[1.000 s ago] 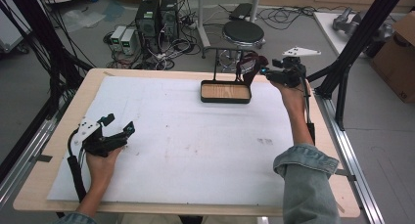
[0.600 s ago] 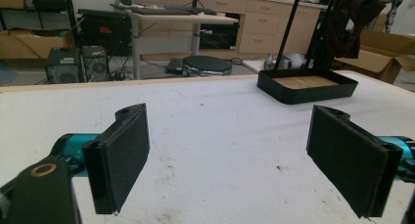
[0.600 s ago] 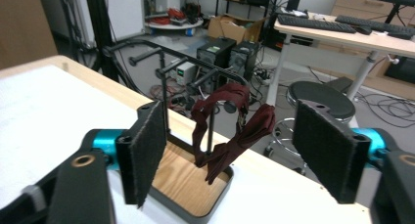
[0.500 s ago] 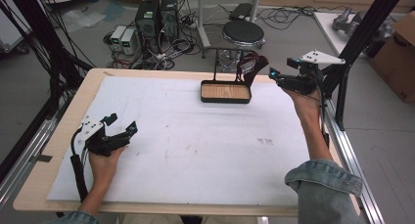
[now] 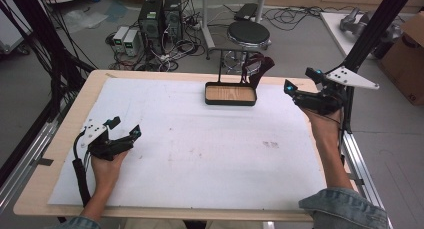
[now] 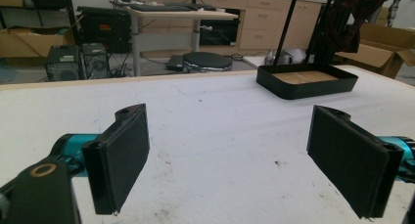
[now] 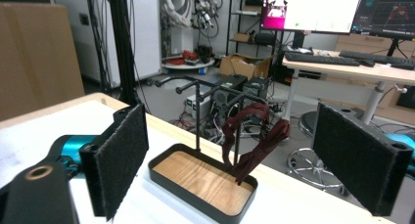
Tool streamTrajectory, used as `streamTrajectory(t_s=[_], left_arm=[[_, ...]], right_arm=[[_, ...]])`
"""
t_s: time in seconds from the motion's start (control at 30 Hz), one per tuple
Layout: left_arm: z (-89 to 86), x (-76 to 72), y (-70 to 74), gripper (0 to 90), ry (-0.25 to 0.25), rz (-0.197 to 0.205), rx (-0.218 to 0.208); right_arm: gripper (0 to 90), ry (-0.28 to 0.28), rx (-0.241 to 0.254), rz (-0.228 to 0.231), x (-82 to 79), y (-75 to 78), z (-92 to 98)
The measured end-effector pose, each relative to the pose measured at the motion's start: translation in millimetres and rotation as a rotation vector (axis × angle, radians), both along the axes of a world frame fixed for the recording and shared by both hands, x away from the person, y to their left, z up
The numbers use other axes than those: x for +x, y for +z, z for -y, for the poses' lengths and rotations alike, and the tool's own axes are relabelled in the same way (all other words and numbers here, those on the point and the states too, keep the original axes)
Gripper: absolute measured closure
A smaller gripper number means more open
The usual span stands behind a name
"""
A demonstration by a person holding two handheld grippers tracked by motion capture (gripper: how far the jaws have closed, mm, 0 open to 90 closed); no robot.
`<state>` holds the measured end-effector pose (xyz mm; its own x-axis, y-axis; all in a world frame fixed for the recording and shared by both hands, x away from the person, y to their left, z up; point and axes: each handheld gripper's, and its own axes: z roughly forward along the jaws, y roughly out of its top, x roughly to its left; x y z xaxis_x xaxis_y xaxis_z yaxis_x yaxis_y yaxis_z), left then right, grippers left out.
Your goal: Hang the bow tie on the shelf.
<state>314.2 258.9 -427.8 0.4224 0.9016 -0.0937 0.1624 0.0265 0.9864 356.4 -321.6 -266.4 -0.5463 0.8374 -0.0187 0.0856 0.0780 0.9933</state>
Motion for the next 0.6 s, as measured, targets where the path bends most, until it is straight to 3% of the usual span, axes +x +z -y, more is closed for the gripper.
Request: streamTrajectory(t_s=[0.43, 0.6], left_arm=[[-1.7, -1.6, -0.4, 15.9, 0.006, -0.007, 0.008], [-1.6, -1.5, -0.5, 15.9, 0.008, -0.006, 0.007]], right_arm=[[11.7, 0.01, 0.123, 0.035, -32.7, -30.0, 6.0], [11.7, 0.014, 0.127, 0.049, -45.5, -44.7, 1.3]])
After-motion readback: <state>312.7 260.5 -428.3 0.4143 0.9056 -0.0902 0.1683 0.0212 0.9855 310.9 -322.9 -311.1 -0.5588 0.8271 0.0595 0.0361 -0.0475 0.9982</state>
